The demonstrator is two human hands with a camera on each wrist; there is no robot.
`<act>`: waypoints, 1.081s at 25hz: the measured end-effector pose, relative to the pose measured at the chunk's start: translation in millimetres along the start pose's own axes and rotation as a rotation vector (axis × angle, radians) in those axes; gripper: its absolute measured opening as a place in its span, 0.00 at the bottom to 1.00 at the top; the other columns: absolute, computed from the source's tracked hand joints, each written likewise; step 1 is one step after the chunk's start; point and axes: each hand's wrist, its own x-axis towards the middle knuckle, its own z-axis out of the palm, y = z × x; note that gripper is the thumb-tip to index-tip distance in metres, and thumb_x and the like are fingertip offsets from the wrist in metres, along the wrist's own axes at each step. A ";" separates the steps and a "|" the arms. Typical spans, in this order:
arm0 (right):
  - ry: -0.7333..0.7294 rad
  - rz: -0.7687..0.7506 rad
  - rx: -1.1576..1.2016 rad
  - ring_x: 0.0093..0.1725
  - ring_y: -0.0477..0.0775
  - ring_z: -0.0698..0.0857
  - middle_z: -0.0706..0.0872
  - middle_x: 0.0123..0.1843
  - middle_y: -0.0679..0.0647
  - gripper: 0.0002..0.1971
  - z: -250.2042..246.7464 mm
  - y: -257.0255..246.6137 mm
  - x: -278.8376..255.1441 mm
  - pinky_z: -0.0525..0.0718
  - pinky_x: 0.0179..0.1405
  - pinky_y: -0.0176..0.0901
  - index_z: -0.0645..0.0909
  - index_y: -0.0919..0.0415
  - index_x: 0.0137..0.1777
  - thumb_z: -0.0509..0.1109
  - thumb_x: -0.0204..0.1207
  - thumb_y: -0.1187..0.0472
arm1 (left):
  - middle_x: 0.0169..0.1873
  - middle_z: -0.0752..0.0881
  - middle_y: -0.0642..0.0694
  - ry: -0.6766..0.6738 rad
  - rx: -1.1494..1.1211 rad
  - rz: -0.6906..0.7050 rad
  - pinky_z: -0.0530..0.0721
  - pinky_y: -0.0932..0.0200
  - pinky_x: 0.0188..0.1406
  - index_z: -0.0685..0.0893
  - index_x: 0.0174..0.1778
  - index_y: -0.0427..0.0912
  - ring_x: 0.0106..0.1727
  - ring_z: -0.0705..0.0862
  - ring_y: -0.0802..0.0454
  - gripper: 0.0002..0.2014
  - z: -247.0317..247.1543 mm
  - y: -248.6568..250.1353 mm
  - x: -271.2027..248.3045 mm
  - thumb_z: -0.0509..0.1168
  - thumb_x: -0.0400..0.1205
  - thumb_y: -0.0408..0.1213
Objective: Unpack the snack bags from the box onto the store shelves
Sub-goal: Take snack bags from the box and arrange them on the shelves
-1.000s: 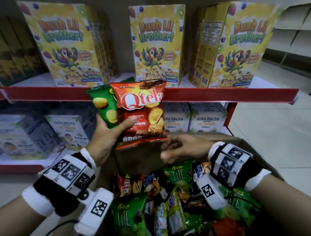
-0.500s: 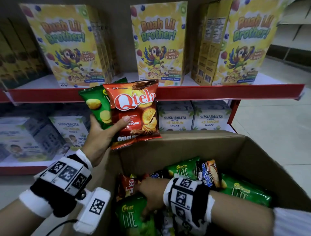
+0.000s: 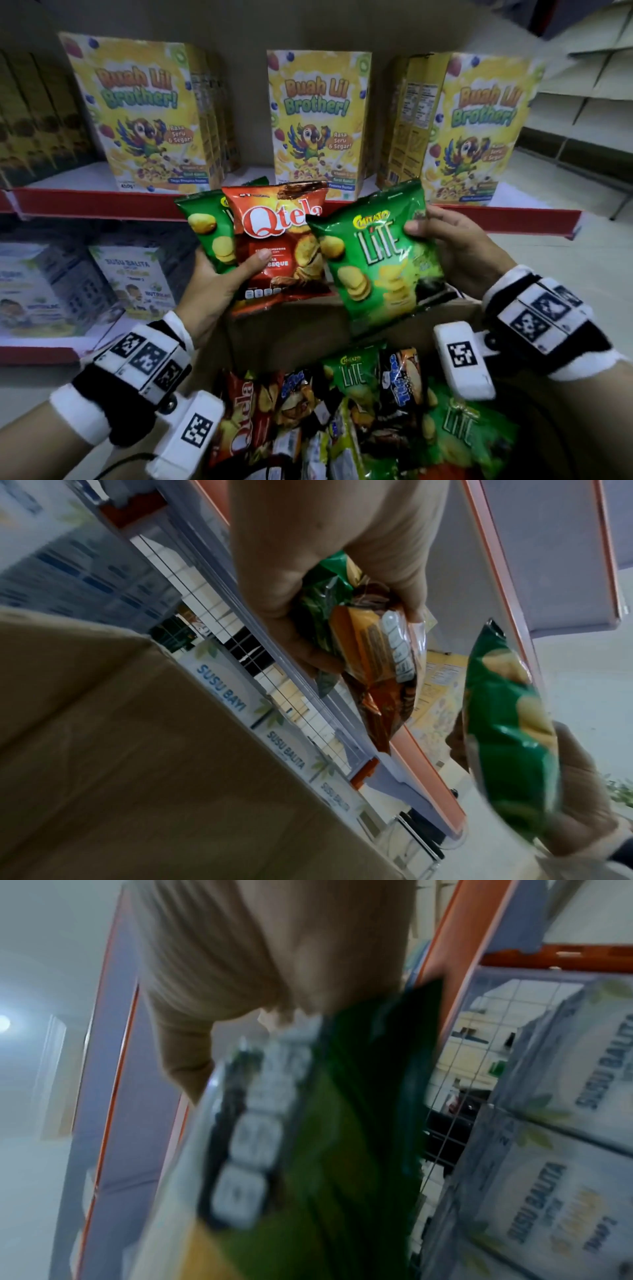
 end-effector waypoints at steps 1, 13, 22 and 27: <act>0.043 0.012 0.065 0.44 0.56 0.90 0.90 0.50 0.61 0.20 2.2 -0.5 2.2 0.90 0.47 0.47 0.81 0.68 0.59 0.68 0.66 0.65 | 0.59 0.88 0.47 -0.025 -0.005 -0.004 0.84 0.41 0.61 0.73 0.71 0.48 0.58 0.88 0.47 0.38 6.9 0.5 -2.8 0.78 0.64 0.43; 0.216 0.073 -0.052 0.65 0.58 0.83 0.86 0.64 0.52 0.39 -1.9 -16.2 -4.5 0.73 0.73 0.63 0.77 0.50 0.69 0.81 0.57 0.39 | 0.63 0.86 0.46 -0.163 -0.097 0.043 0.80 0.38 0.65 0.71 0.74 0.48 0.62 0.86 0.45 0.40 61.6 15.1 7.1 0.78 0.65 0.44; 0.227 -0.082 -0.031 0.52 0.65 0.89 0.89 0.55 0.66 0.38 -12.1 -60.3 -20.2 0.86 0.58 0.60 0.77 0.69 0.66 0.83 0.53 0.59 | 0.63 0.86 0.44 -0.316 -0.049 0.128 0.82 0.41 0.64 0.72 0.74 0.44 0.63 0.85 0.43 0.49 104.1 58.5 38.8 0.83 0.57 0.54; 0.212 -0.155 0.008 0.54 0.64 0.88 0.88 0.57 0.68 0.35 -10.2 -66.3 -21.6 0.86 0.59 0.57 0.77 0.71 0.65 0.80 0.57 0.56 | 0.64 0.85 0.41 -0.380 -0.093 0.144 0.85 0.47 0.60 0.72 0.75 0.41 0.64 0.85 0.43 0.48 115.7 67.9 43.2 0.82 0.60 0.52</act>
